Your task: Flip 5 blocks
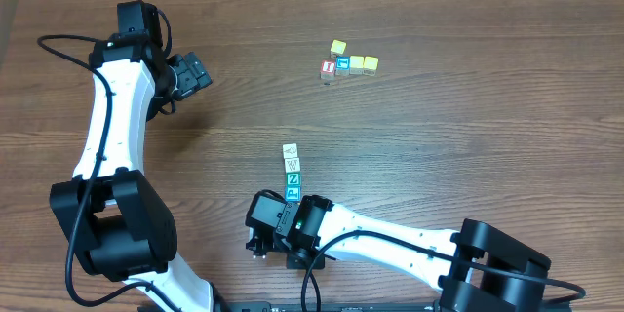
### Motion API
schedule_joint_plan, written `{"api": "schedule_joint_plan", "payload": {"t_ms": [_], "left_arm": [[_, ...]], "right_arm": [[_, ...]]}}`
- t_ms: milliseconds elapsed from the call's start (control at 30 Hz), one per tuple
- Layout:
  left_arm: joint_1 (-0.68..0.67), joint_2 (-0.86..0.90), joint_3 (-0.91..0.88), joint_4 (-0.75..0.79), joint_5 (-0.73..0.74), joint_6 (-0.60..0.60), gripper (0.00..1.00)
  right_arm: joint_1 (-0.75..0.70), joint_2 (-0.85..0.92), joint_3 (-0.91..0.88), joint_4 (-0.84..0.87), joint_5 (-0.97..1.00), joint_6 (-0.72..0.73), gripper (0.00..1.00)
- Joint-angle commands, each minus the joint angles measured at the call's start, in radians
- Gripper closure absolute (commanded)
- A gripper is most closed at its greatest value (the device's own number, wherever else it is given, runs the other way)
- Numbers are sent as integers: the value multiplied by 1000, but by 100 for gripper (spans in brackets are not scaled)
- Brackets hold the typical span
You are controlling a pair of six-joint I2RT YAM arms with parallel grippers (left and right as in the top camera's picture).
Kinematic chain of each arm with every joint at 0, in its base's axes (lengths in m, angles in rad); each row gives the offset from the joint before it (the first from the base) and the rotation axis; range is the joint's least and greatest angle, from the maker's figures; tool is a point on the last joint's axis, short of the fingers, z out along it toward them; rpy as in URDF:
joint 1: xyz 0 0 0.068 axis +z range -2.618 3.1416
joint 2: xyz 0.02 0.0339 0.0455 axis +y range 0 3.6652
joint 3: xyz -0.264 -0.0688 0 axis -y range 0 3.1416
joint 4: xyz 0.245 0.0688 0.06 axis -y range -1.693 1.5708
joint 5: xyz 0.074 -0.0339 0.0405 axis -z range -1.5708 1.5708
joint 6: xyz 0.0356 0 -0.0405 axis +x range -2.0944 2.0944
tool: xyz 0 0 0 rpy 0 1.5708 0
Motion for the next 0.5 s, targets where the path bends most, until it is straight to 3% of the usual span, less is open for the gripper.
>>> {"api": "schedule_joint_plan", "payload": {"t_ms": [0,467], "left_arm": [[2,13,5,2,-16,0,0],[2,13,5,2,-16,0,0]], "right_arm": [[-1,28,0,27,9,-16,96],[-9,102,0,108,54,-40,96]]}}
